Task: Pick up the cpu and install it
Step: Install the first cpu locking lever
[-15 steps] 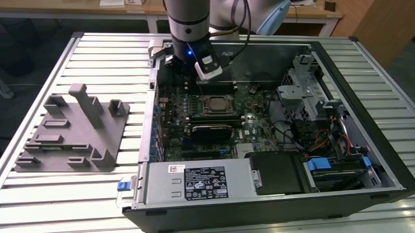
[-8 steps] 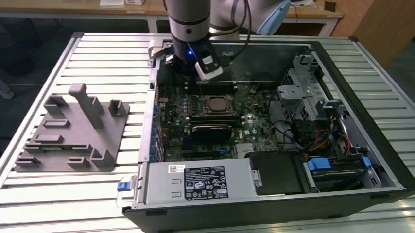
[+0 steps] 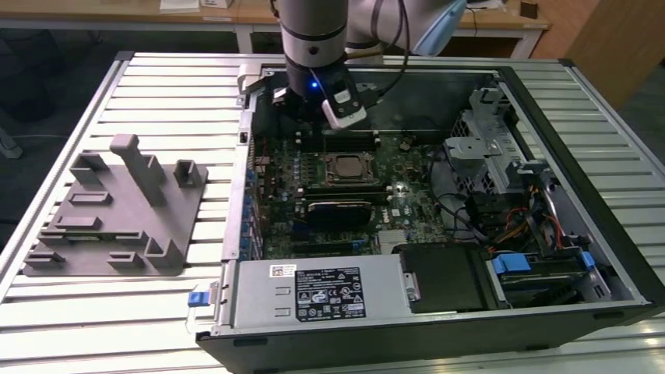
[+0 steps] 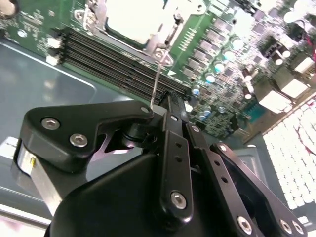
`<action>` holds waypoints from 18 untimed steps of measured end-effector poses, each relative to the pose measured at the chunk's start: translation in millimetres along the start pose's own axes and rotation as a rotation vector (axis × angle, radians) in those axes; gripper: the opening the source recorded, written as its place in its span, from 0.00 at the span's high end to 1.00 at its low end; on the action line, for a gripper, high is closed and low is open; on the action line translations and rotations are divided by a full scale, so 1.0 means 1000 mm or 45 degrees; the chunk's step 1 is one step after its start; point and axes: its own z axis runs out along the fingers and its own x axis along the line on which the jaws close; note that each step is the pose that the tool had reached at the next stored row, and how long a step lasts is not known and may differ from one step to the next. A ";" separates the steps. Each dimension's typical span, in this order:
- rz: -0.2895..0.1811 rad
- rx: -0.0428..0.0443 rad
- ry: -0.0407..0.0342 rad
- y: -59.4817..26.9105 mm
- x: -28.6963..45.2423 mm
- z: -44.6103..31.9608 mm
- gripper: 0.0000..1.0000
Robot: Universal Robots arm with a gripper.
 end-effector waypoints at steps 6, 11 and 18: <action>0.001 0.000 -0.0005 0.0009 -0.0162 0.0009 0.89; 0.002 0.000 -0.0005 0.0012 -0.0220 0.0010 0.89; 0.005 -0.001 -0.0180 0.0007 -0.0222 0.0026 0.89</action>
